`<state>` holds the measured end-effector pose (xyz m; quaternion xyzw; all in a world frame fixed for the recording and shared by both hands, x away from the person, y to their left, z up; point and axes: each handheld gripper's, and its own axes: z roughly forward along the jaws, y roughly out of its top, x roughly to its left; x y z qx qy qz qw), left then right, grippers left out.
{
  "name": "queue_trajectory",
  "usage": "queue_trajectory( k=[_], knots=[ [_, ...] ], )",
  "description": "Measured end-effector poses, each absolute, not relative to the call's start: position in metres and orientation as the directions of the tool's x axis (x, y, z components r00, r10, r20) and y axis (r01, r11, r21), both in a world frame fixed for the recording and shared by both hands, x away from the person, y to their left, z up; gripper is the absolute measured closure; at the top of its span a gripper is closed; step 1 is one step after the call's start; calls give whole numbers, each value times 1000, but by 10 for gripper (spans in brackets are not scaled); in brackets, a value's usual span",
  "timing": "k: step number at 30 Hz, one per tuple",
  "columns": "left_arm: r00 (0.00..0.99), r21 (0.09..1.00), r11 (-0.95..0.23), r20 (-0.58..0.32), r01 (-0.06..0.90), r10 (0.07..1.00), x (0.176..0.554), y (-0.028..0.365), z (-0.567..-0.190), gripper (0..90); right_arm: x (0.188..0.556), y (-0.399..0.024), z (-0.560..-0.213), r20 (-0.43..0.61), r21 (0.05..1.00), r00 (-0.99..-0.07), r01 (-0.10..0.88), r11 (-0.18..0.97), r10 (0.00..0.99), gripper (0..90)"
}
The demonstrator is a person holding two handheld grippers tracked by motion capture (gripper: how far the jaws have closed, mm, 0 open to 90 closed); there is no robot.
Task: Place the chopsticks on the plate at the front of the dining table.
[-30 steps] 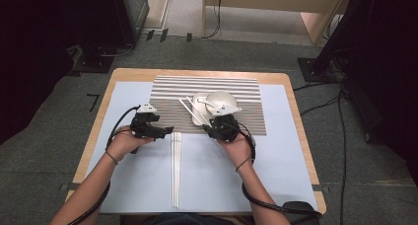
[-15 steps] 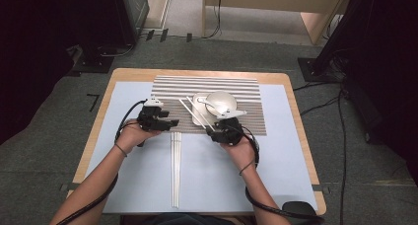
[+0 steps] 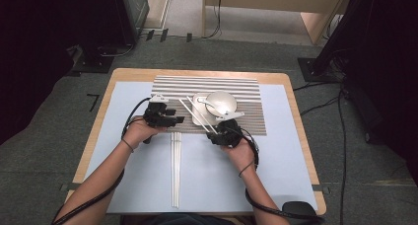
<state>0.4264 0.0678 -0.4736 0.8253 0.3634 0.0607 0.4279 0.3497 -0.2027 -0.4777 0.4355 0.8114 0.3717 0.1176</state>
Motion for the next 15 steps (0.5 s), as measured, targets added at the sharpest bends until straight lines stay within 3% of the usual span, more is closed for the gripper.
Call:
queue_trajectory(
  k=[15],
  knots=[
    [739,756,-381,-194,532,646,433,47,-480,406,347,-199,-478,137,691,-581,637,343,803,626]
  ],
)
